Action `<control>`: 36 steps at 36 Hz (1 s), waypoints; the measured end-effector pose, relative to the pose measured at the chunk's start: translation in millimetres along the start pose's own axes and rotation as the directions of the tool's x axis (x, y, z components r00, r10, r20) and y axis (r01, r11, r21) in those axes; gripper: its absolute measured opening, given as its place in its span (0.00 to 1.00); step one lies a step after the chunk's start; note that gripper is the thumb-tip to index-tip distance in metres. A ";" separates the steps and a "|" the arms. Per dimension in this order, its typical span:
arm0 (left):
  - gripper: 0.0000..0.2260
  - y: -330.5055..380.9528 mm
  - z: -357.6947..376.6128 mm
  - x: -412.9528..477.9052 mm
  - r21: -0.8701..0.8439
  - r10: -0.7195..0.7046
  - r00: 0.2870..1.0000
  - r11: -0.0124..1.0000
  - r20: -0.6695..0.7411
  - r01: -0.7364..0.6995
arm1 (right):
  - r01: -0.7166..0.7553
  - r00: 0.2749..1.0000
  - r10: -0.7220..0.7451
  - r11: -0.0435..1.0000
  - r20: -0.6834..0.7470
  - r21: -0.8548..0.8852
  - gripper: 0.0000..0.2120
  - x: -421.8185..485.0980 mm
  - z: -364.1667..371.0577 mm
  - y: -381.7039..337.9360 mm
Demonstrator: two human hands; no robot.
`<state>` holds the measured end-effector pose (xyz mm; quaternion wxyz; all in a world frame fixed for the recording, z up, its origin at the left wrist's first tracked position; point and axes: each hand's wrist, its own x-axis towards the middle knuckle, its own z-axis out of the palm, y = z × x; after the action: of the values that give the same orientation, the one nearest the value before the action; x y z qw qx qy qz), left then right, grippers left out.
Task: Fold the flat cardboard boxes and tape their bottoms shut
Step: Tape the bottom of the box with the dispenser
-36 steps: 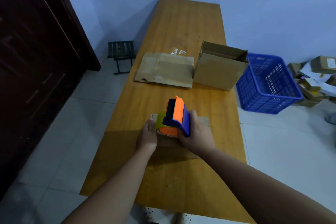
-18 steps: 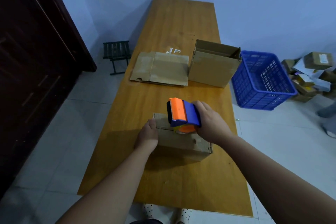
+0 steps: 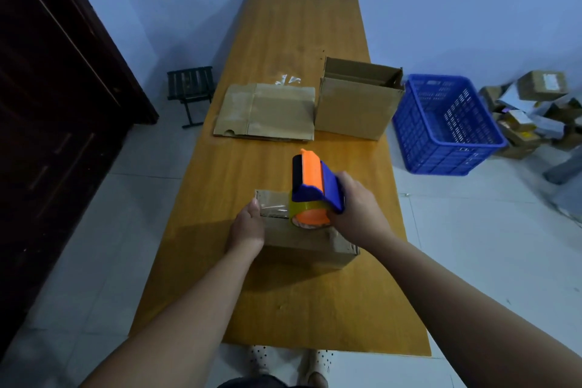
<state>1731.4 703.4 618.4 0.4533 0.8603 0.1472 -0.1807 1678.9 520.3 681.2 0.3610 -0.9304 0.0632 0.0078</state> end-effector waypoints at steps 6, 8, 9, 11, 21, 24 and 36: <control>0.24 1.6 -1.0 -1.0 0.044 -0.006 1.000 0.999 0.009 0.005 | 0.000 1.000 0.000 0.992 0.000 -0.123 0.19 0.1 -17.2 1.5; 0.24 1.6 -1.1 -1.7 0.033 0.002 1.000 0.999 0.016 -0.003 | 0.005 1.000 -0.003 0.986 0.014 -0.169 0.19 -2.2 -21.5 4.3; 0.24 1.7 -0.8 -2.3 0.024 0.008 1.000 1.000 0.018 -0.008 | 0.015 1.000 -0.011 0.980 0.021 -0.199 0.20 -2.9 -22.7 5.0; 0.24 2.9 0.5 -4.0 0.022 0.007 1.000 1.000 0.024 -0.007 | 0.029 0.999 -0.023 0.970 0.028 -0.243 0.21 -4.6 -24.2 5.7; 0.24 0.7 1.5 -8.2 0.024 0.081 0.997 0.996 0.016 -0.081 | -0.077 0.988 0.106 0.970 -0.116 0.233 0.18 -28.5 -7.1 26.0; 0.24 -0.7 1.0 -9.8 -0.018 0.082 0.996 0.997 0.035 -0.081 | -0.086 0.978 0.140 0.948 -0.157 0.308 0.18 -35.8 -2.7 27.6; 0.25 -1.4 1.5 -4.3 0.022 0.058 0.997 0.998 0.047 -0.059 | -0.055 0.991 0.055 0.998 -0.120 0.006 0.18 -22.8 -29.9 32.5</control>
<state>1726.7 702.5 618.5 0.4516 0.8651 0.1092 -0.1889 1651.4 479.0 682.9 0.3573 -0.9266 0.1106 -0.0384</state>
